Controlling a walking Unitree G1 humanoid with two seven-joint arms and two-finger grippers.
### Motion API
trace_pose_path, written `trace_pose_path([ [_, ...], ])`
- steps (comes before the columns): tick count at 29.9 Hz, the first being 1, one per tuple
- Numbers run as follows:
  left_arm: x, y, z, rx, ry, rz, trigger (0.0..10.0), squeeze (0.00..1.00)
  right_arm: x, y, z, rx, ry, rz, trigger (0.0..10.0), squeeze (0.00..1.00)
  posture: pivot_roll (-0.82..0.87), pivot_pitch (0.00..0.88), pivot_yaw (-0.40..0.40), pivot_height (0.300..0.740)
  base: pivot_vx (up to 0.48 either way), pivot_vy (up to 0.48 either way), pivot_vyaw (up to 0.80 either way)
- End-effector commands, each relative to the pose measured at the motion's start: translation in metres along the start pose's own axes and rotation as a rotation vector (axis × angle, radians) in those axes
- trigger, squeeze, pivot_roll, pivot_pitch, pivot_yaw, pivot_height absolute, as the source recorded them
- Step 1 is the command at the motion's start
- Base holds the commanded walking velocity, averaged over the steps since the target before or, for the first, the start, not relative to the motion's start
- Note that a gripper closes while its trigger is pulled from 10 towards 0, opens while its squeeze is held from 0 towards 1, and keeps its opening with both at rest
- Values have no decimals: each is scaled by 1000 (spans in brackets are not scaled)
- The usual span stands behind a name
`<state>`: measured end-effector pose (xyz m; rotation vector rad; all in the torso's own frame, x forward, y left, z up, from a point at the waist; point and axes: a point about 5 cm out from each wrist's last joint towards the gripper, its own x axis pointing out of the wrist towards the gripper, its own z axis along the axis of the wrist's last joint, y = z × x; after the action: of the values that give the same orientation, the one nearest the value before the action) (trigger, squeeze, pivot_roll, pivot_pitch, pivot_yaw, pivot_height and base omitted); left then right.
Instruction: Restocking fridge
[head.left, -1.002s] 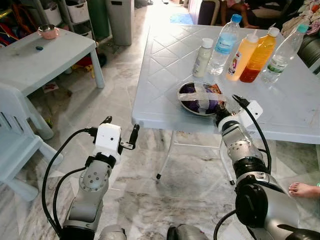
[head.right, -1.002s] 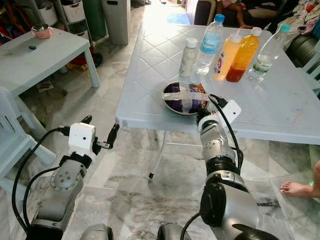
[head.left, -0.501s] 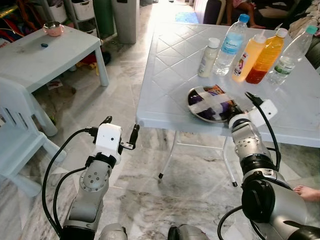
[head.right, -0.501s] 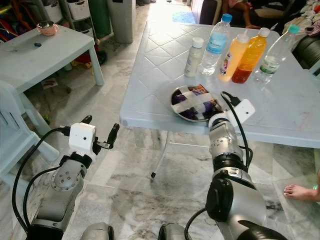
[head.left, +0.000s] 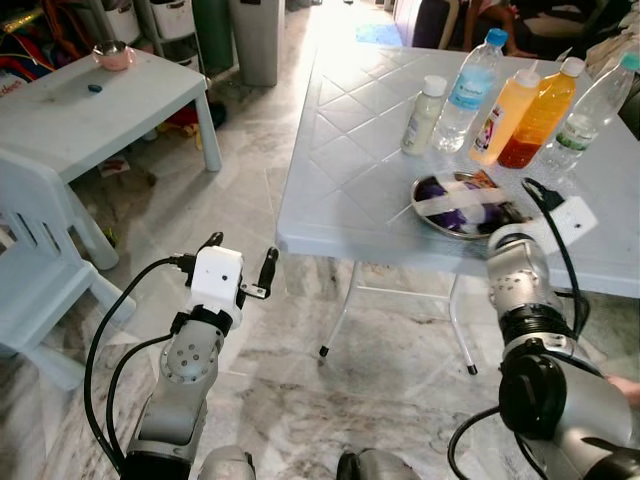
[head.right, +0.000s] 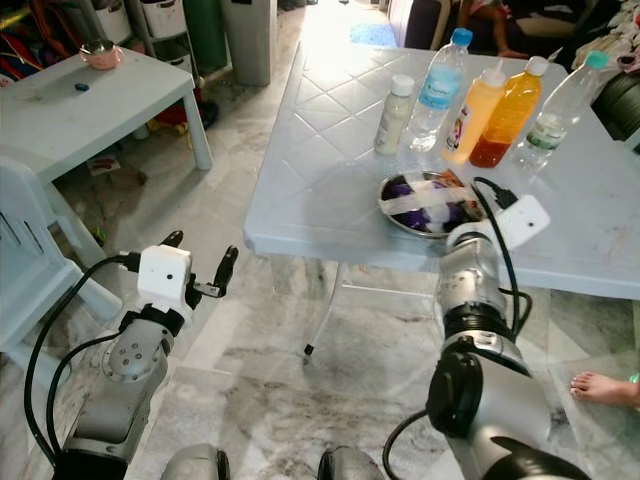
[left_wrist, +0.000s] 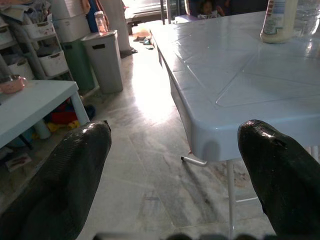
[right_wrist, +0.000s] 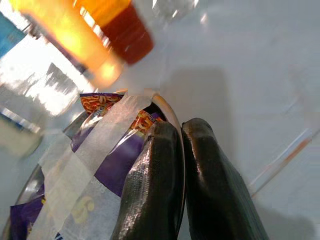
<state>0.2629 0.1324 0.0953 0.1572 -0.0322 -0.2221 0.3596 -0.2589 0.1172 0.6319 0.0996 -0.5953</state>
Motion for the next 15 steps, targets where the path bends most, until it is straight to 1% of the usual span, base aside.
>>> trace_pose_path([
  [1, 1, -1, 3, 5, -9, -7, 10000, 0, 1, -2, 7, -12, -26, -21, 0, 0, 59, 44, -39, 740, 0, 0, 0],
  [2, 2, -2, 3, 5, -10, -8, 10000, 0, 2, -4, 13, -40, -63, -23, 0, 0, 58, 44, -38, 740, 0, 0, 0],
  [4, 2, -2, 3, 5, -11, -7, 10000, 0, 2, -4, 16, -67, -88, -20, 0, 0, 57, 43, -37, 740, 0, 0, 0],
  [8, 2, -3, 4, 7, -12, -8, 10000, 0, 3, -6, 21, -78, -111, -29, 0, 0, 56, 43, -36, 740, 0, 0, 0],
  [10, 2, -3, 4, 6, -10, -11, 10000, 0, 3, -7, 21, -84, -110, -35, 3373, 0, 56, 43, -36, 740, 0, 0, 0],
  [11, 2, -4, 4, 7, -10, -12, 10000, 0, 3, -7, 21, -84, -108, -34, 9373, 0, 57, 44, -36, 740, 0, 0, 0],
  [12, 2, -4, 4, 6, -9, -14, 10000, 0, 3, -7, 21, -86, -107, -33, 9569, 102, 58, 44, -35, 740, 0, 0, 0],
  [13, 2, -4, 4, 5, -8, -15, 10000, 0, 3, -7, 21, -88, -108, -33, 9569, 102, 58, 45, -35, 740, 0, 0, 0],
  [14, 2, -4, 4, 5, -8, -15, 10000, 0, 3, -7, 20, -89, -109, -33, 10000, 1000, 58, 45, -35, 740, 0, 0, 0],
  [15, 2, -4, 3, -1, -6, -18, 10000, 0, 3, -7, 20, -92, -109, -31, 10000, 1000, 58, 45, -35, 740, 0, 0, 0],
])
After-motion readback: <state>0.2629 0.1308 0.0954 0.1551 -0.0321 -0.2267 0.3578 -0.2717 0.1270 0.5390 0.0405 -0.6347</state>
